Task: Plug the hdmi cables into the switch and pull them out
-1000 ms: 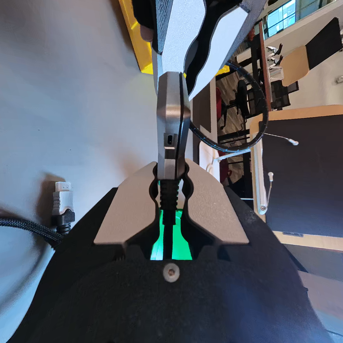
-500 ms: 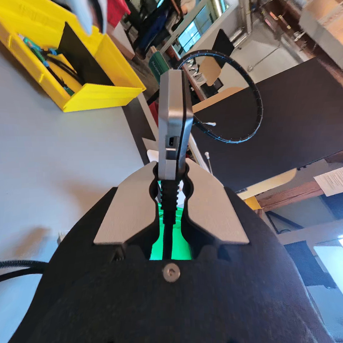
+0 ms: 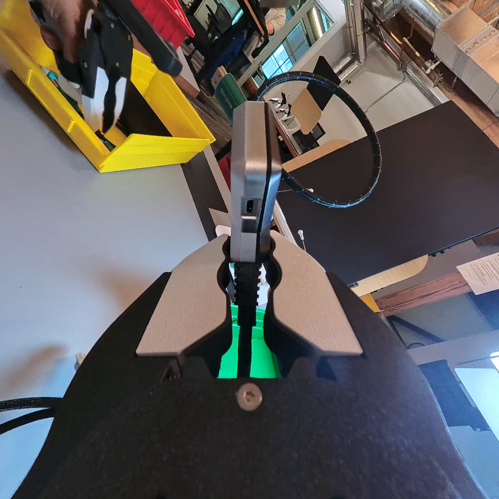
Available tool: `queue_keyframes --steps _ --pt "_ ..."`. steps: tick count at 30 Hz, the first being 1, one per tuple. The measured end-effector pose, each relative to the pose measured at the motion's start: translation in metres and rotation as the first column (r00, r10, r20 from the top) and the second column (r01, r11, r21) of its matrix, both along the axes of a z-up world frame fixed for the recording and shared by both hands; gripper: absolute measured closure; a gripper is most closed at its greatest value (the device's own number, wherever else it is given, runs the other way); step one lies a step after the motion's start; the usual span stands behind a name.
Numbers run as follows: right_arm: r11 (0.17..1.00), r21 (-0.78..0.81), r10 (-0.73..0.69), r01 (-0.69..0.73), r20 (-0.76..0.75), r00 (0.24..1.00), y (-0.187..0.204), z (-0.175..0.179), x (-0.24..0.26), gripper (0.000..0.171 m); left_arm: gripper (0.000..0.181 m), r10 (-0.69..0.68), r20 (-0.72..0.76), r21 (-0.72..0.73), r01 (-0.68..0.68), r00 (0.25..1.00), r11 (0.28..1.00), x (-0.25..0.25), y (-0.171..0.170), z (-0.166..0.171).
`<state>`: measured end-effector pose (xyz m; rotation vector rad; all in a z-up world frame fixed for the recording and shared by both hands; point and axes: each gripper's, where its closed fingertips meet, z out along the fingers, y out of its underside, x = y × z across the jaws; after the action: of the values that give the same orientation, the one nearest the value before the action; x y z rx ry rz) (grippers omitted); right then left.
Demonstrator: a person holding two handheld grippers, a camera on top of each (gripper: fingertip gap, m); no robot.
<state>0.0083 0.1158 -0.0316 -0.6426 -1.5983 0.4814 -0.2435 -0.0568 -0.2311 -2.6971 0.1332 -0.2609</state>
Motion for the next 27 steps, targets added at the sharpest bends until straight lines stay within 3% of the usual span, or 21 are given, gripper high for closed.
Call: queue_keyframes --steps 1,3,7,12,15,18,24,27 --pt "1.000 0.001 0.001 -0.001 0.001 1.000 -0.001 0.000 0.000 0.149 0.161 -0.019 0.005 -0.032 0.019 1.000 0.999 0.002 -0.004 -0.005" --pt "1.000 0.003 0.002 -0.002 -0.001 1.000 -0.001 0.001 0.000 0.149 0.172 -0.072 -0.003 -0.058 0.072 0.997 0.996 0.007 -0.006 -0.009" --pt "1.000 0.005 -0.004 0.005 -0.014 1.000 0.001 0.005 0.003 0.149 0.173 -0.087 -0.064 -0.006 0.087 0.994 0.996 0.003 -0.004 0.009" --pt "1.000 -0.005 -0.014 0.013 -0.049 0.999 0.006 0.015 0.010 0.149 0.173 0.028 -0.151 0.269 0.013 0.988 0.963 -0.012 -0.004 0.083" --pt "1.000 -0.008 -0.019 0.018 -0.065 0.998 0.008 0.021 0.014 0.149 0.173 0.006 -0.177 0.441 0.074 0.984 0.894 0.010 -0.006 0.136" --pt "1.000 -0.001 -0.020 0.020 -0.065 0.998 0.007 0.023 0.016 0.149 0.174 -0.092 -0.226 0.511 0.198 0.970 0.836 0.051 0.000 0.167" --pt "1.000 0.024 -0.012 0.014 -0.064 0.998 0.005 0.026 0.021 0.149 0.174 -0.432 -0.127 0.547 0.426 0.893 0.720 0.154 0.029 0.170" --pt "1.000 0.024 -0.017 0.019 -0.076 0.997 0.008 0.029 0.024 0.149 0.174 -0.466 -0.117 0.526 0.452 0.877 0.720 0.174 0.047 0.156"
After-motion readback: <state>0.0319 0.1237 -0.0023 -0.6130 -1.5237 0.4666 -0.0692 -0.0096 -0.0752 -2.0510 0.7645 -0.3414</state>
